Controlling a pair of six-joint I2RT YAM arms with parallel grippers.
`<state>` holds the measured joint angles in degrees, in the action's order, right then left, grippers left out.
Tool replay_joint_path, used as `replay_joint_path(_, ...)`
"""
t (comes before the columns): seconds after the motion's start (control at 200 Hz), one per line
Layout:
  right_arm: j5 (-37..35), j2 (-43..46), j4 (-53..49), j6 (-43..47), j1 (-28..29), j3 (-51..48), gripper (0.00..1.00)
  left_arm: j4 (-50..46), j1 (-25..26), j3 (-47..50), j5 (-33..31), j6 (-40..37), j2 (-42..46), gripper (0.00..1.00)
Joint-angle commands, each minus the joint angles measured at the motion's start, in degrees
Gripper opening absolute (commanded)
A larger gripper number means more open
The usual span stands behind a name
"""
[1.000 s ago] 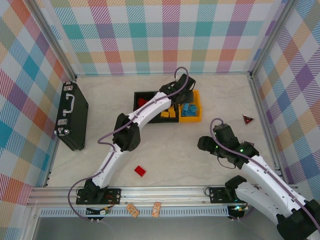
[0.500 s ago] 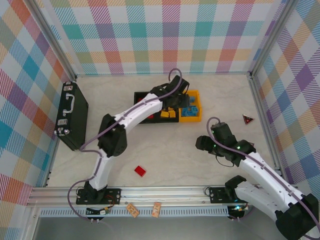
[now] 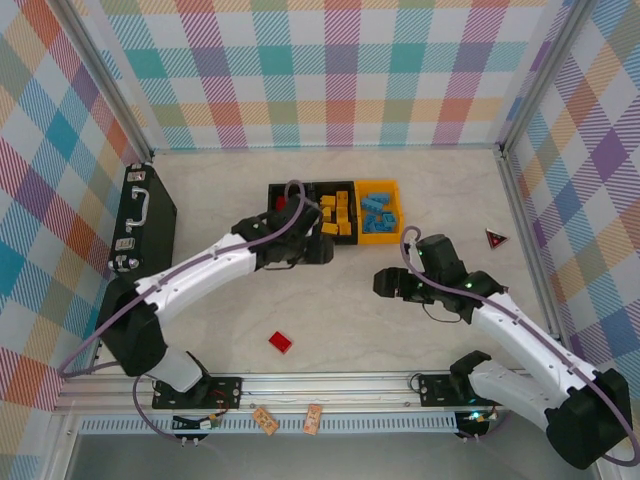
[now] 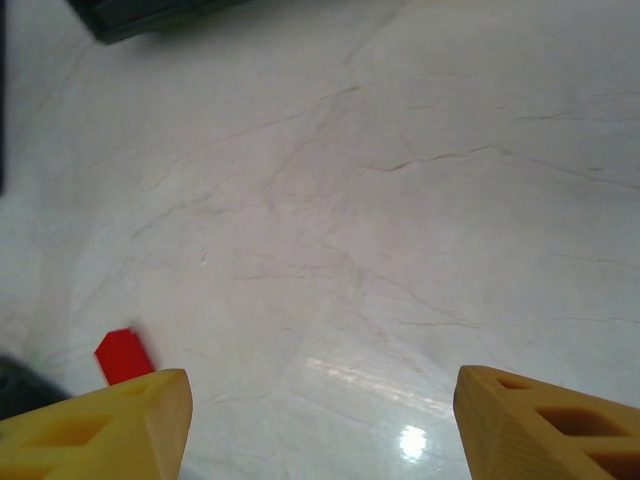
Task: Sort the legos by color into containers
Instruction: Pick up the lego from the middle-left of the table.
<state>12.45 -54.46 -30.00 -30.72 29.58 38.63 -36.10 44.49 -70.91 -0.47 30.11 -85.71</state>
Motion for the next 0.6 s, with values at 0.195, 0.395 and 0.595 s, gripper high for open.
replay_joint_path(0.195,12.5,-3.9,1.8,5.9,2.4,1.1,0.69,-10.3,0.3,14.8,3.2,-1.6,14.4,0.66)
replay_joint_path(0.395,12.2,-4.8,2.3,5.4,5.8,-0.4,0.69,-12.7,2.8,20.8,4.1,-1.4,17.6,0.78)
replay_joint_path(0.595,11.2,-5.3,2.4,5.1,6.6,-1.0,0.69,-13.1,7.3,24.2,2.8,-1.7,13.0,0.79)
